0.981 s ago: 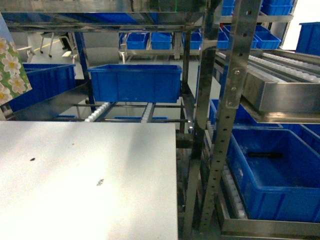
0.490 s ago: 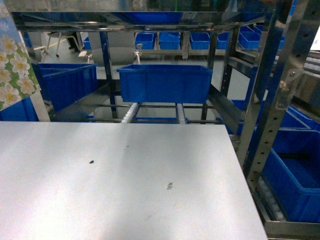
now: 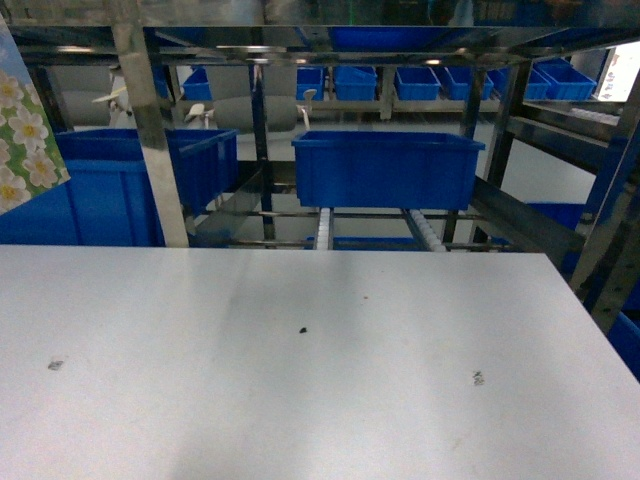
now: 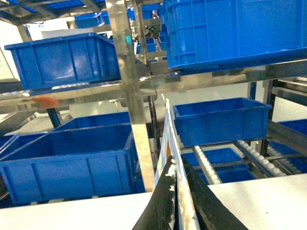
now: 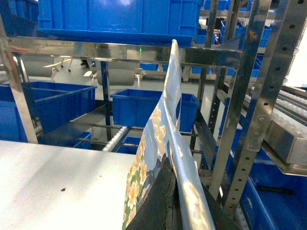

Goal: Move flower gift bag to table near conveyor

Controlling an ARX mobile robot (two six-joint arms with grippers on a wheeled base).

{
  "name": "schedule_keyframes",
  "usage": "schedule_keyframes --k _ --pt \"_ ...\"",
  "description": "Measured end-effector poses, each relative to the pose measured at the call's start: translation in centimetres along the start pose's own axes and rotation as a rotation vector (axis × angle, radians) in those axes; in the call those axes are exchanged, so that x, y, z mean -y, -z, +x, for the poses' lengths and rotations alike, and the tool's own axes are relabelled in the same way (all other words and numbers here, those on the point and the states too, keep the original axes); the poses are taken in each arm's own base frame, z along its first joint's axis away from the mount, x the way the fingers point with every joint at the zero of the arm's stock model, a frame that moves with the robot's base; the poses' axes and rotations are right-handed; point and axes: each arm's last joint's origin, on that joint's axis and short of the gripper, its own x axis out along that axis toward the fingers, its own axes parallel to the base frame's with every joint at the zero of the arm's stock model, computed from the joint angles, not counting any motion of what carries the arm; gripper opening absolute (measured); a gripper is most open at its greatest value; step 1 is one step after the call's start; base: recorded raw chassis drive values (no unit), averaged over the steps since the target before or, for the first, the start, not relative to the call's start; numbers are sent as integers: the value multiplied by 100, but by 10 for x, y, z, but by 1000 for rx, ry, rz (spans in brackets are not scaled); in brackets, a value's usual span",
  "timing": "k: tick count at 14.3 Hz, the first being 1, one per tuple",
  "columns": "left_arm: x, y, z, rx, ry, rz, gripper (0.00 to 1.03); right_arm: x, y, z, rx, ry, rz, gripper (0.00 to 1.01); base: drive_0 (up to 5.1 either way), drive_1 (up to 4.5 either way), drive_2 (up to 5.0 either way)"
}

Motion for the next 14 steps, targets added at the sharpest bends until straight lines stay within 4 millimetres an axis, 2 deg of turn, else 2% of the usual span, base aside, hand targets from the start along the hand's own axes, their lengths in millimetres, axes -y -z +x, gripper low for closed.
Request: schedule_keyframes --k 14 --pt "0 0 0 0 0 0 2 0 0 0 -3 0 0 2 -500 245 245"
